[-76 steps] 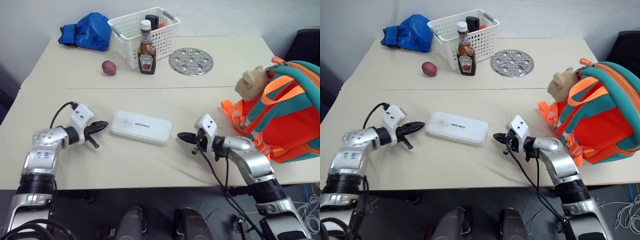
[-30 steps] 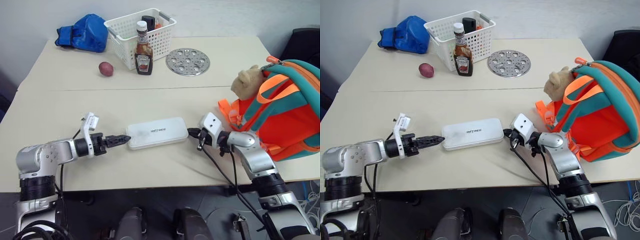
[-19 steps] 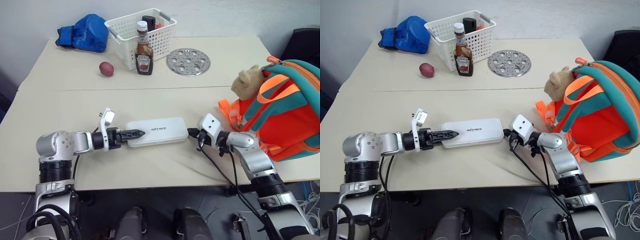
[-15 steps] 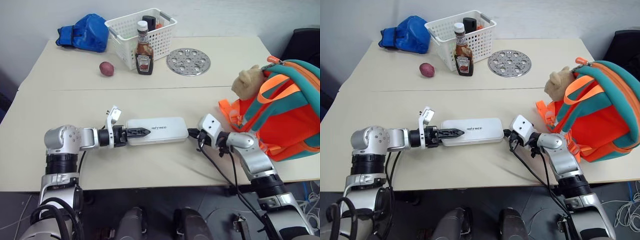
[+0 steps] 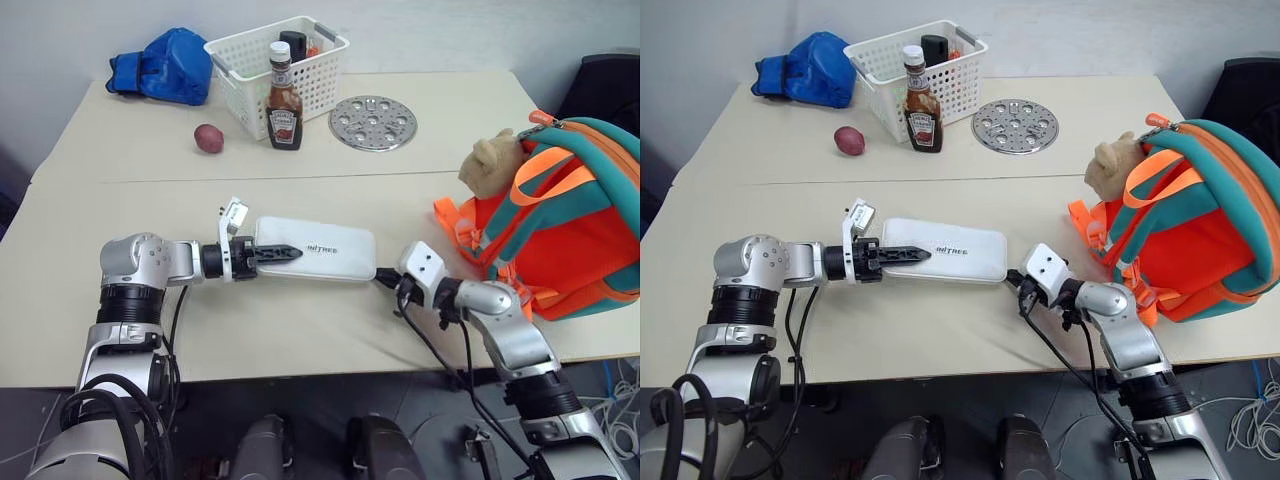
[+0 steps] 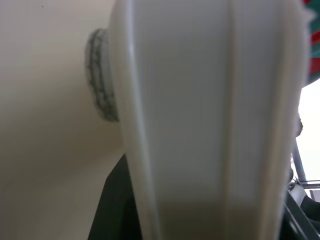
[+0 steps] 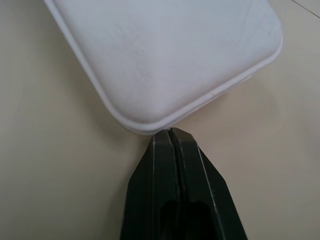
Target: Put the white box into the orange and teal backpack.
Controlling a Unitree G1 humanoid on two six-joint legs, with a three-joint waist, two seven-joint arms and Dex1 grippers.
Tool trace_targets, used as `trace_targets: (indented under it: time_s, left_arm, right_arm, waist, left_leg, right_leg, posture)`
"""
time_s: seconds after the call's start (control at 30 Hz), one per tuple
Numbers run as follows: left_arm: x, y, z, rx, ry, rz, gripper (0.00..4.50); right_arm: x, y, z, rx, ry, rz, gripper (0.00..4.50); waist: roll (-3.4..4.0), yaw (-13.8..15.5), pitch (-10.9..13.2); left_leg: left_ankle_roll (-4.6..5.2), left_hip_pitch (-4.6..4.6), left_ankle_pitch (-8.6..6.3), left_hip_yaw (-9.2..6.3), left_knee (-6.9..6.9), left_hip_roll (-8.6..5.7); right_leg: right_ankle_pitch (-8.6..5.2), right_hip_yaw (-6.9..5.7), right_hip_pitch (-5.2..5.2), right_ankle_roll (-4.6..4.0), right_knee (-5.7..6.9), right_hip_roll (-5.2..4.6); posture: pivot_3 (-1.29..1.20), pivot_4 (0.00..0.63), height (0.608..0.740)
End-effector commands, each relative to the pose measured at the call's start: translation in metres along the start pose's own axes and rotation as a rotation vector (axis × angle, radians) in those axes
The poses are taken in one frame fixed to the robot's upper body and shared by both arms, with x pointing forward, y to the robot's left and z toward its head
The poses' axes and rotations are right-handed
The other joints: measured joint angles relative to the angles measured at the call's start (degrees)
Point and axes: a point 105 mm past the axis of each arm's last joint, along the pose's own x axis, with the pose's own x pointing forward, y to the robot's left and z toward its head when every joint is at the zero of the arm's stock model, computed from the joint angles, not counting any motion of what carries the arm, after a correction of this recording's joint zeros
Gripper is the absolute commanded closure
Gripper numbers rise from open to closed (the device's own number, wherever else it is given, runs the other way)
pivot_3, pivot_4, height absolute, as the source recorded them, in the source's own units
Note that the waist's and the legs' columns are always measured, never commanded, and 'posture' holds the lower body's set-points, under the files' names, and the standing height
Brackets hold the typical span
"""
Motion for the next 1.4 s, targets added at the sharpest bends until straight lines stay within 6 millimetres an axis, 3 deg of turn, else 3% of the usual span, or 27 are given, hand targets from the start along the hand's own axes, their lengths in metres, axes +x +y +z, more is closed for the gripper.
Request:
trace_targets:
  time_s: [0.03,0.17,0.27,0.4,0.47,0.53,0.63,0.67,0.77,0.9,1.17,1.27,1.4]
  left_arm:
    - [-0.006,-0.017,0.004,0.06,-0.018,-0.059,3.18]
    - [-0.024,-0.037,0.002,0.099,-0.061,-0.139,3.18]
    - [-0.041,-0.051,-0.006,0.169,-0.07,-0.154,3.18]
    - [-0.063,-0.07,-0.01,0.268,-0.164,-0.181,3.18]
    - [-0.067,-0.074,-0.011,0.289,-0.191,-0.18,3.18]
    - [-0.072,-0.078,-0.012,0.316,-0.231,-0.169,3.18]
    - [-0.074,-0.085,-0.01,0.349,-0.279,-0.172,3.18]
    - [-0.073,-0.087,-0.01,0.358,-0.287,-0.17,3.18]
    - [-0.066,-0.093,-0.014,0.382,-0.269,-0.186,3.18]
    - [-0.057,-0.094,-0.013,0.404,-0.256,-0.179,3.18]
    - [-0.064,-0.095,-0.001,0.435,-0.297,-0.146,3.18]
    - [-0.071,-0.094,0.002,0.443,-0.309,-0.119,3.18]
    - [-0.077,-0.092,0.003,0.452,-0.324,-0.079,3.18]
  right_arm:
    - [-0.015,-0.004,0.013,0.009,-0.05,-0.04,4.5]
    - [-0.045,-0.005,0.021,0.076,-0.07,-0.106,4.5]
    - [-0.073,0.005,0.026,0.157,-0.067,-0.105,3.92]
    - [-0.13,0.008,0.021,0.274,-0.005,-0.215,2.55]
    - [-0.146,0.006,0.02,0.315,0.007,-0.261,1.92]
    - [-0.171,-0.005,0.019,0.371,0.011,-0.356,1.22]
    - [-0.193,-0.024,0.021,0.414,-0.017,-0.49,0.14]
    - [-0.197,-0.029,0.022,0.421,-0.026,-0.52,0.03]
    - [-0.19,-0.046,0.027,0.463,-0.095,-0.572,0.03]
    - [-0.164,-0.069,0.029,0.556,-0.217,-0.606,0.03]
    - [-0.132,-0.109,0.027,0.646,-0.337,-0.68,0.03]
    - [-0.124,-0.113,0.03,0.613,-0.363,-0.661,0.64]
    - [-0.115,-0.107,0.035,0.559,-0.37,-0.58,1.99]
  waist:
    - [0.0,0.0,0.0]
    - [0.0,0.1,0.0]
    - [-0.03,0.0,0.0]
    - [-0.04,0.4,0.0]
    - [-0.05,0.8,0.0]
    - [-0.05,1.3,0.0]
    - [-0.07,1.5,0.0]
    - [-0.08,1.5,0.0]
    - [-0.08,1.5,0.0]
    - [-0.1,1.3,0.0]
    - [-0.09,1.3,0.0]
    - [-0.09,1.2,0.0]
    - [-0.08,1.3,0.0]
  left_leg:
    - [0.0,0.0,0.0,0.0,0.0,0.0]
    - [0.0,-0.09,0.0,-0.03,-0.1,0.01]
    - [0.01,-0.13,-0.01,-0.07,-0.08,0.01]
    - [-0.01,-0.02,-0.02,-0.15,-0.16,0.03]
    - [0.0,-0.05,-0.03,-0.15,-0.17,0.01]
    - [0.05,-0.03,-0.04,-0.14,-0.12,0.0]
    - [0.03,0.01,-0.05,-0.13,-0.13,-0.02]
    - [0.04,0.0,-0.04,-0.13,-0.13,-0.02]
    - [0.05,0.0,-0.03,-0.11,-0.14,-0.05]
    - [0.02,0.02,0.0,-0.07,-0.17,-0.03]
    - [0.02,-0.05,0.04,-0.03,-0.17,-0.05]
    - [0.03,-0.05,0.03,-0.03,-0.17,-0.04]
    - [0.02,-0.05,0.03,-0.03,-0.19,-0.03]
  right_leg:
    - [0.0,0.0,0.0,0.0,0.0,0.0]
    - [0.0,0.0,-0.05,0.0,0.0,-0.01]
    - [0.0,-0.01,-0.05,0.0,-0.05,-0.02]
    - [-0.02,-0.01,0.07,-0.02,-0.18,-0.03]
    - [-0.02,0.0,0.06,-0.03,-0.24,-0.04]
    - [-0.02,0.03,0.14,-0.03,-0.28,-0.05]
    - [-0.03,0.09,0.17,-0.06,-0.31,-0.05]
    - [-0.03,0.1,0.17,-0.07,-0.31,-0.05]
    - [-0.03,0.1,0.15,-0.07,-0.3,-0.05]
    - [-0.03,0.1,0.09,-0.07,-0.23,-0.02]
    - [-0.03,0.09,-0.01,-0.07,-0.19,0.0]
    - [-0.03,0.09,-0.01,-0.07,-0.19,0.0]
    - [-0.03,0.09,-0.01,-0.07,-0.19,0.0]
  posture:
    - [0.0,0.15,0.74]
    - [0.0,0.15,0.74]
    - [0.0,0.15,0.74]
    - [0.0,0.15,0.74]
    - [0.0,0.15,0.74]
    - [0.0,0.15,0.74]
    - [0.0,0.15,0.74]
    - [0.0,0.15,0.74]
    - [0.0,0.15,0.74]
    - [0.0,0.15,0.74]
    - [0.0,0.15,0.74]
    - [0.0,0.15,0.74]
    - [0.0,0.15,0.74]
